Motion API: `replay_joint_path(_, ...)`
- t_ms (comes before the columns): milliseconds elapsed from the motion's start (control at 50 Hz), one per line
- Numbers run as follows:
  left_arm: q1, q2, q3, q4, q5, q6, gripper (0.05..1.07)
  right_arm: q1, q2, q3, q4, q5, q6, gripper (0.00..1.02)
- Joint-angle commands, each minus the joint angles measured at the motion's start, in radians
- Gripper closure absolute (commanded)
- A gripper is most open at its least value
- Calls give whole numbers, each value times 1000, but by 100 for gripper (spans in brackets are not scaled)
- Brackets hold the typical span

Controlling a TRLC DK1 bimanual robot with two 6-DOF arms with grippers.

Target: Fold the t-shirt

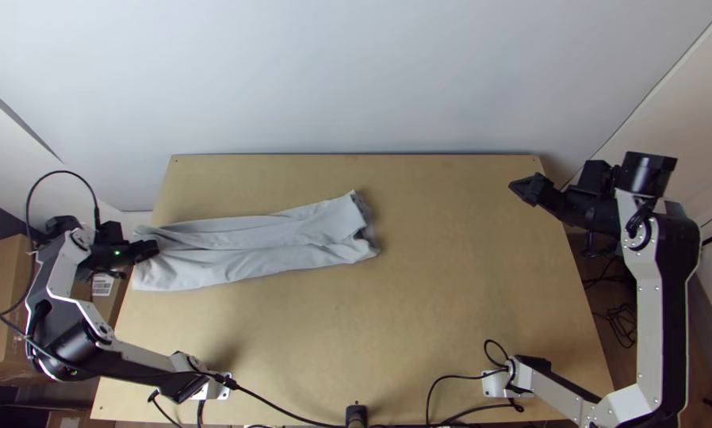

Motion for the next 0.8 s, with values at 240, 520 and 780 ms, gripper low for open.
replay_joint_path(240, -300, -207, 39, -75, -254, -4, 105, 36, -35, -64, 21, 39, -20, 4)
replay_joint_path(520, -739, -152, 171, -124, -498, -218, 105, 34, -69, -95, 30, 45, -20, 4)
replay_joint_path(780, -1061, 7, 325, -164, -803, -287, 105, 19, -101, -135, 44, 56, -20, 4)
